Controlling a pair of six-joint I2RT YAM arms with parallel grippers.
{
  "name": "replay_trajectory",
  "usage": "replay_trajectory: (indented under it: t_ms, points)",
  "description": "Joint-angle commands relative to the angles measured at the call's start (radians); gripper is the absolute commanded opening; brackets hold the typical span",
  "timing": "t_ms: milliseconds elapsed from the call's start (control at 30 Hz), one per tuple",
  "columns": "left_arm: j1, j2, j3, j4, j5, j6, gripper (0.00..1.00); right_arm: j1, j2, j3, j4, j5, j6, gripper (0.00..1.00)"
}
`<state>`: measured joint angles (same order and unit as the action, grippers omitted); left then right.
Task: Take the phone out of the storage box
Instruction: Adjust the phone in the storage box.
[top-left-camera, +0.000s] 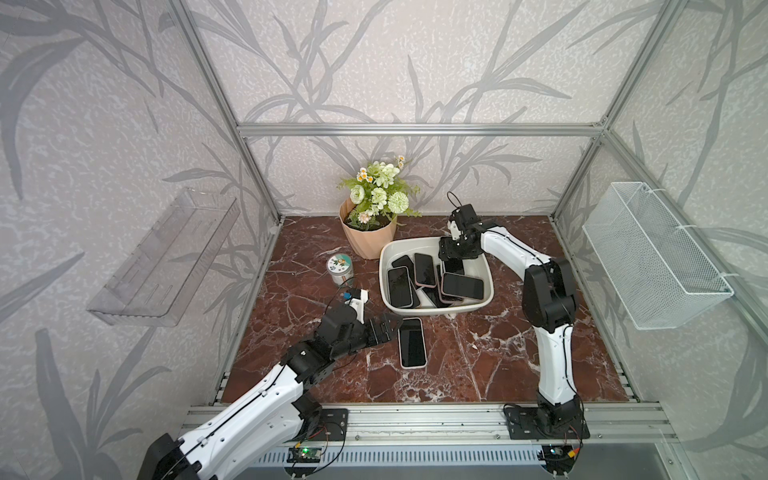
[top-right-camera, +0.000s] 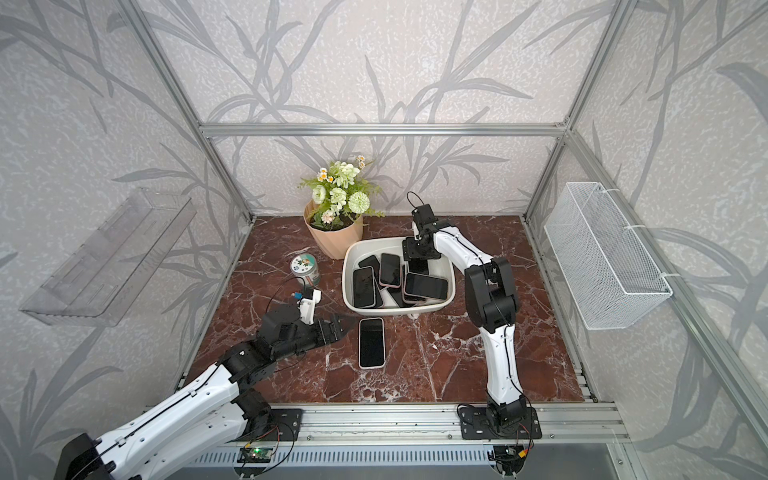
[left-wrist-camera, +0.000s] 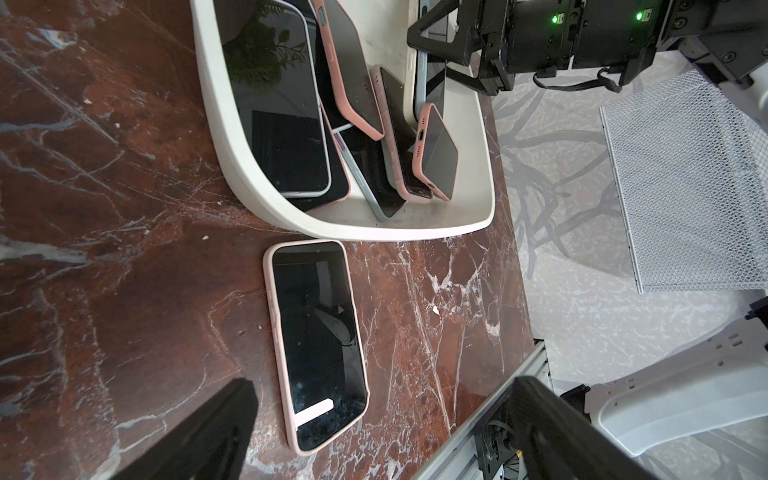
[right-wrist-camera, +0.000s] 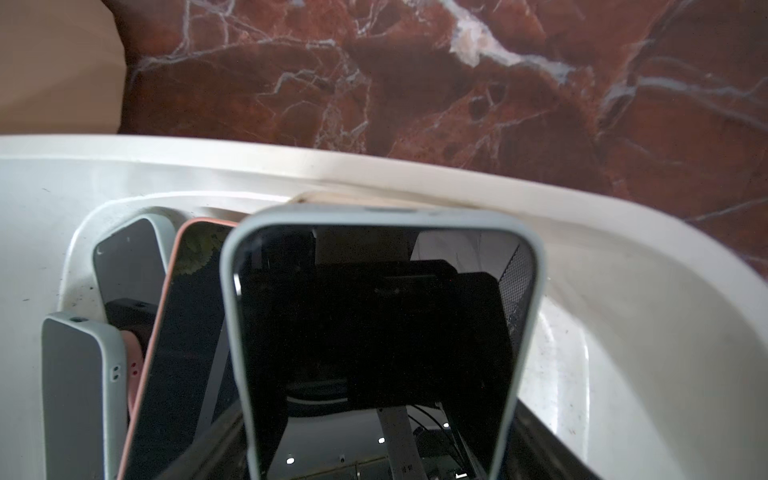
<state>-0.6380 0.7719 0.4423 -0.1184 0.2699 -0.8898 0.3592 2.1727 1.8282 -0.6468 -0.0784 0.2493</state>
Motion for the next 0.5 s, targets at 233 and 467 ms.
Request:
replay_trajectory:
  t_ms: [233, 467]
  points:
    - [0.004, -0.012, -0.006, 0.069, 0.016, 0.019, 1.0, -0.001, -0.101, 0.086, 0.193, 0.034, -0.009, 0.62]
    - [0.004, -0.014, -0.01, 0.063, 0.011, 0.017, 1.0, -0.002, -0.095, 0.098, 0.152, -0.052, -0.006, 0.62]
